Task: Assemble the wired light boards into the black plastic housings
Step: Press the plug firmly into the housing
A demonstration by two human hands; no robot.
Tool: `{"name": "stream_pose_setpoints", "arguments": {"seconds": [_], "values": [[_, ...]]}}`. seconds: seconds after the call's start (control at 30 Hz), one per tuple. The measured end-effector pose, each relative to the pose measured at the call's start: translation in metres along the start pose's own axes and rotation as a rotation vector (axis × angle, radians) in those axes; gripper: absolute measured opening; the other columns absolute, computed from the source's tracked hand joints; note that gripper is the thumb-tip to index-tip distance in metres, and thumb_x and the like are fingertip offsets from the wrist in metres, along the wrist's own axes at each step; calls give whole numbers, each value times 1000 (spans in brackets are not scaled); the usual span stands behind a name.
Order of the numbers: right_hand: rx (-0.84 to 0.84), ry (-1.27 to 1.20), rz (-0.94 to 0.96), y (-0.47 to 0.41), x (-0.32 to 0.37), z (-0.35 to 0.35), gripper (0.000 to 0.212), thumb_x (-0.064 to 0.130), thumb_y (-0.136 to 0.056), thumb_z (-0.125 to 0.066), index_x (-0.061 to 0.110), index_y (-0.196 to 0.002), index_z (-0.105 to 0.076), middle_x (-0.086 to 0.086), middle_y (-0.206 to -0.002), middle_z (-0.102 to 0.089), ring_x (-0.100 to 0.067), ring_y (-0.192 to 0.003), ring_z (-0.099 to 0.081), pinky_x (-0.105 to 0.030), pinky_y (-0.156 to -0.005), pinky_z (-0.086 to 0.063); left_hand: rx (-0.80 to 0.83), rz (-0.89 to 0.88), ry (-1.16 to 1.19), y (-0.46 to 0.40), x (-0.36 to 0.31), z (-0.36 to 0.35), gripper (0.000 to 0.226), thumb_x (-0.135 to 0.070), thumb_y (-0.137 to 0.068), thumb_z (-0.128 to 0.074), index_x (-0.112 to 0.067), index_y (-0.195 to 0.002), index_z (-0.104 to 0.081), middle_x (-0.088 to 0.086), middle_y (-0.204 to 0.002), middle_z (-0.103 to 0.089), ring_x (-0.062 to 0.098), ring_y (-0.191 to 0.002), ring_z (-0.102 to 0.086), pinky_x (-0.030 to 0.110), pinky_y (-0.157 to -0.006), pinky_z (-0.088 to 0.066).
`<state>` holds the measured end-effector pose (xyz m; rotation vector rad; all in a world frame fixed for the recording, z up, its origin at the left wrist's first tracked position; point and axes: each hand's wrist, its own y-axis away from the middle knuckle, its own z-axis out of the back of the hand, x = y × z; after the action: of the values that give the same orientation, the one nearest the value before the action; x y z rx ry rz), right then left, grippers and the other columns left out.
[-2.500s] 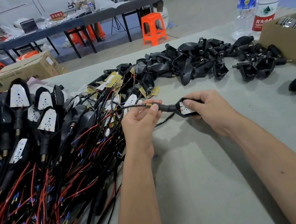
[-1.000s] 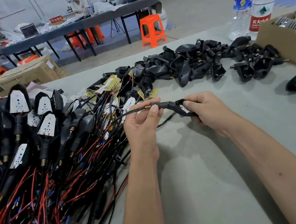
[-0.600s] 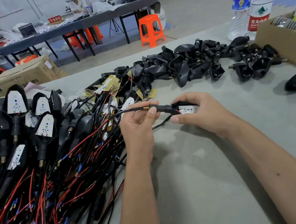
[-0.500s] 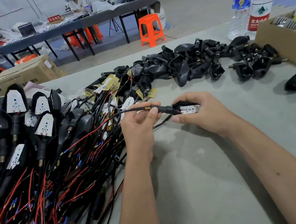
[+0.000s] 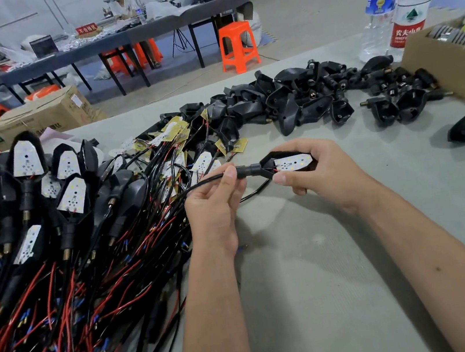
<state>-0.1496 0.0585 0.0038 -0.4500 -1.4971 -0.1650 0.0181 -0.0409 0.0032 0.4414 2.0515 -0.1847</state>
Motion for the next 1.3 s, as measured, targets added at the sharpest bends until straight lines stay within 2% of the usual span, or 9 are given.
{"name": "stream_pose_setpoints", "arguments": {"seconds": [0.23, 0.33, 0.47, 0.57, 0.67, 0.73, 0.8, 1.03, 1.3], "values": [[-3, -54, 8, -1, -4, -1, 46, 12, -71, -91, 13, -114, -75, -4, -89, -75, -19, -59, -57, -25, -59, -54, 48, 59, -8, 0, -1, 2, 13, 1, -92, -69, -6, -88, -79, 9, -87, -77, 14, -79, -74, 25, -81, -62], [-29, -71, 10, -2, -5, -1, 44, 6, -72, -91, 14, -113, -76, -5, -90, -76, -16, -62, -60, -25, -59, -56, 38, 59, 4, 0, 0, -2, 9, 0, -93, -68, -2, -97, -75, 9, -88, -76, 15, -81, -73, 26, -83, -62], [-69, -42, 15, -2, -5, -7, 45, 0, -76, -88, 14, -117, -73, -3, -85, -74, -15, -61, -58, -25, -62, -54, 76, 120, 21, 5, 6, -10, 18, -6, -95, -67, 1, -111, -70, 21, -107, -74, 27, -94, -73, 31, -85, -62], [-23, -132, -46, -3, -1, -9, 38, 16, -85, -83, 14, -121, -73, -6, -92, -72, -16, -68, -58, -28, -66, -53, 130, 116, -2, 9, 7, -15, 10, -2, -94, -67, -3, -104, -71, 20, -103, -75, 26, -91, -74, 32, -84, -61], [7, -386, -151, -4, 4, -5, 40, 39, -101, -60, 7, -120, -74, -14, -99, -72, -19, -75, -63, -27, -62, -54, 93, 91, 7, 6, 2, -11, 8, 1, -93, -67, -6, -93, -71, 10, -88, -77, 16, -79, -76, 26, -78, -61], [-42, -421, -173, -4, 4, -2, 39, 31, -108, -50, 1, -115, -74, -18, -99, -73, -21, -76, -67, -27, -60, -57, 86, 99, 26, 6, 0, -8, 9, 2, -93, -66, -5, -93, -71, 10, -89, -77, 16, -79, -76, 27, -80, -62], [-47, -382, -137, -3, 2, -1, 32, 19, -108, -49, 1, -107, -75, -16, -95, -75, -18, -73, -68, -24, -59, -57, 95, 102, 33, 6, 0, -7, 8, 2, -93, -65, -4, -92, -70, 8, -90, -78, 16, -81, -77, 28, -83, -62], [-176, -82, -4, -6, 0, -3, 12, -1, -99, -63, 3, -99, -75, -13, -73, -73, -17, -55, -64, -23, -51, -54, 113, 95, -20, 7, 3, -7, 11, 4, -92, -66, -2, -100, -72, 10, -88, -77, 16, -81, -75, 26, -79, -62], [-190, -34, -42, -4, 0, 0, 4, 2, -93, -72, 0, -90, -73, -14, -64, -68, -17, -50, -62, -23, -46, -49, 114, 79, -93, 5, 7, -4, 9, 1, -90, -71, -2, -98, -74, 14, -93, -77, 19, -86, -76, 25, -76, -60]]}}
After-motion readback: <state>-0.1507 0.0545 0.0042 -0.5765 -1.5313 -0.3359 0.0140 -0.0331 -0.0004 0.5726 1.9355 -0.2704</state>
